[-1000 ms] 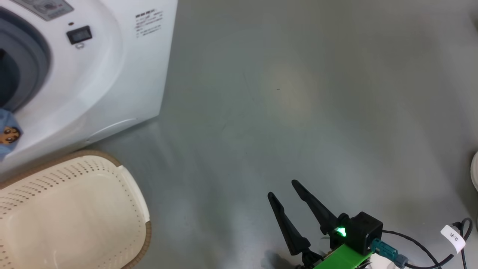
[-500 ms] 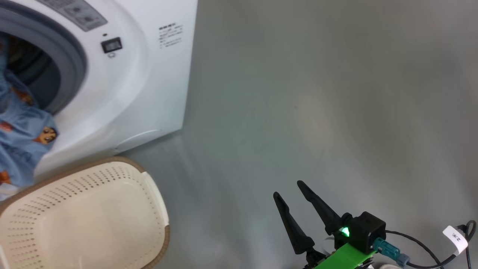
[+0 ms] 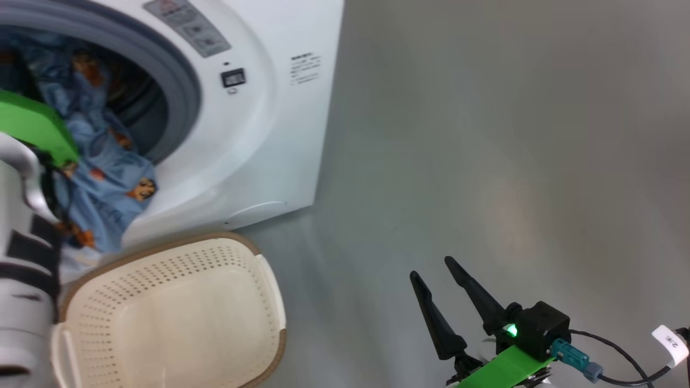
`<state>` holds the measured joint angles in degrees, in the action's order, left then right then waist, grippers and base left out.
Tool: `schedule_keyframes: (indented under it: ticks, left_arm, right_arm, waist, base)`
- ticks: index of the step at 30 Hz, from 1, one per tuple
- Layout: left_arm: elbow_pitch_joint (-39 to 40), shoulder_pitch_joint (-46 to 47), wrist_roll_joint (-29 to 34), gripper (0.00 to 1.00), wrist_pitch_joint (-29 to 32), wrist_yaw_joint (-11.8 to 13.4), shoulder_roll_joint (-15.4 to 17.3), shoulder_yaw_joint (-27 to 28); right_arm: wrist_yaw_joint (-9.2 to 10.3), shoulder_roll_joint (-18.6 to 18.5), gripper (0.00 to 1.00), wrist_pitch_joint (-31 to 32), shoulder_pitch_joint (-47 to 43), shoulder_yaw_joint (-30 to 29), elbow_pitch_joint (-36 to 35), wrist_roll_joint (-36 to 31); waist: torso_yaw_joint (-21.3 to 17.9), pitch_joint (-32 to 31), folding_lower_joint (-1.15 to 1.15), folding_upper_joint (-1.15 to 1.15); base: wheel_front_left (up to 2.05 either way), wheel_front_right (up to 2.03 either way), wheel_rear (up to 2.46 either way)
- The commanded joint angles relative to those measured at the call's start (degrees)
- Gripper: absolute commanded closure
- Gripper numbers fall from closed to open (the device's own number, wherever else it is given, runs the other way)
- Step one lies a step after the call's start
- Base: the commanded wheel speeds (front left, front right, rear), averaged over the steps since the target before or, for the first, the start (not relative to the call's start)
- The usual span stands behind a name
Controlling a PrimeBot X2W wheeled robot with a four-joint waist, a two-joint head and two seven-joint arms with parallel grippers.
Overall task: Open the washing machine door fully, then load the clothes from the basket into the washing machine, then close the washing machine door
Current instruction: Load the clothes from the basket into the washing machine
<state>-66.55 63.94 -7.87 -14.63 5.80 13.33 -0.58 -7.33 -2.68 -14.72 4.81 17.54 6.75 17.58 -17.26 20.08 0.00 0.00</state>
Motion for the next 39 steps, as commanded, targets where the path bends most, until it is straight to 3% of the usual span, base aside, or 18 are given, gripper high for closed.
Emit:
schedule_keyframes:
  ticks: [1,21,31,39]
  left_arm:
    - [2.6,-2.5,-0.5,0.00,-0.4,-0.5,1.1,0.5]
    - [14.8,-15.9,-1.5,0.00,-0.4,-3.7,-5.7,-2.1]
    - [30.9,-32.2,-3.7,0.00,-0.4,-3.6,-7.6,-1.5]
    - [45.4,-45.9,-3.6,0.00,0.2,-1.0,-8.5,-2.4]
  right_arm:
    - [-0.16,-0.2,0.00,-0.3,0.8,0.5,-1.0,-0.6]
    - [-0.16,-1.5,0.00,-0.3,0.3,-2.7,-2.0,-1.7]
    - [-0.16,-2.0,0.00,-0.3,0.7,-5.5,-3.4,-3.0]
    - [-0.16,-2.6,0.00,-0.3,1.0,-5.9,-3.7,-3.4]
  waist:
    - [3.0,-2.6,0.00,0.00]
    - [10.3,-3.5,0.00,0.00]
    - [13.6,-2.0,0.00,0.00]
    - [14.7,-1.5,0.00,0.00]
  base:
    - [0.00,0.00,0.00]
    - [0.00,0.00,0.00]
    - [0.00,0.00,0.00]
    - [0.00,0.00,0.00]
